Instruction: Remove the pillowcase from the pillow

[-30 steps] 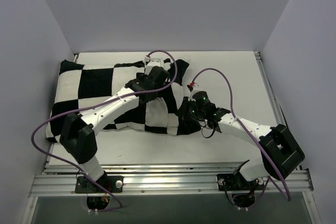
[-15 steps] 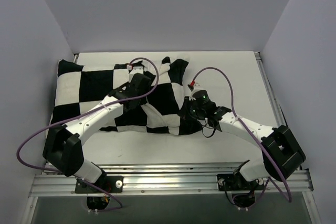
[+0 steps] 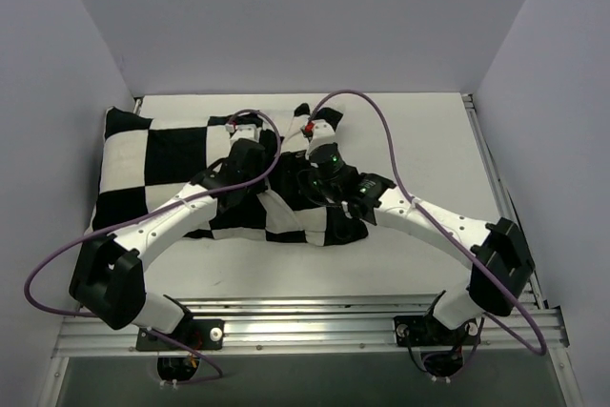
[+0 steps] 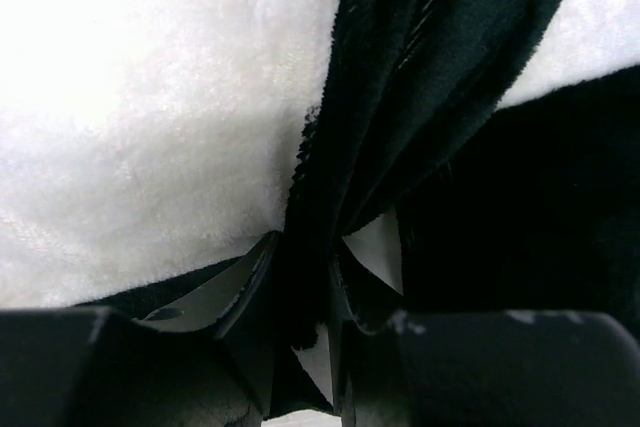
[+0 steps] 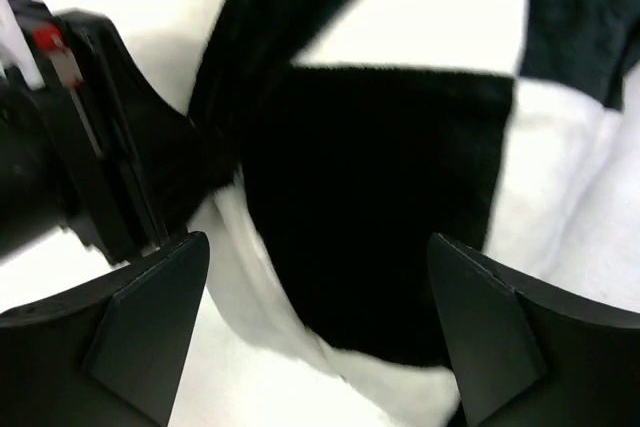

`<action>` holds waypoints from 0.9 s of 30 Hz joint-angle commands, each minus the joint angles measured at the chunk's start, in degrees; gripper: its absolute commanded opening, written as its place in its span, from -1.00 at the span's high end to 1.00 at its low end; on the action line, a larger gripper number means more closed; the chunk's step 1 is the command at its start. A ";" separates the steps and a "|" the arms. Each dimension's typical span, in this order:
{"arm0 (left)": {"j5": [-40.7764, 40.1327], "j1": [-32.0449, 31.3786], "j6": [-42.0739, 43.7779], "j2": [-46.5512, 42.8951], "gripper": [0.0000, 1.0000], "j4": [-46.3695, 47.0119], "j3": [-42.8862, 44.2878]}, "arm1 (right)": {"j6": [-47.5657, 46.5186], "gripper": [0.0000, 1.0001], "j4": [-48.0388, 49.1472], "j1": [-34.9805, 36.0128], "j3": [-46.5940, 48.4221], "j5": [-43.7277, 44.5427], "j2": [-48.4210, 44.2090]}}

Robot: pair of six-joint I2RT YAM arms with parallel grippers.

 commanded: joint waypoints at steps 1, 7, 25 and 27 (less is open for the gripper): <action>5.24 0.11 -0.68 -0.14 0.39 0.06 -2.38 | -2.52 -0.72 2.02 1.54 3.66 7.27 5.70; 5.51 1.43 -1.12 -1.72 0.39 0.77 -4.40 | -2.35 -0.72 4.75 3.12 5.78 11.57 14.75; 4.27 10.66 -7.62 -2.51 0.75 -5.64 -10.47 | 11.71 1.00 -3.25 -12.34 -14.15 14.77 4.49; 4.45 11.10 -7.62 -3.13 0.81 -5.91 -10.56 | 14.00 1.00 -1.76 -16.11 -16.88 10.03 1.95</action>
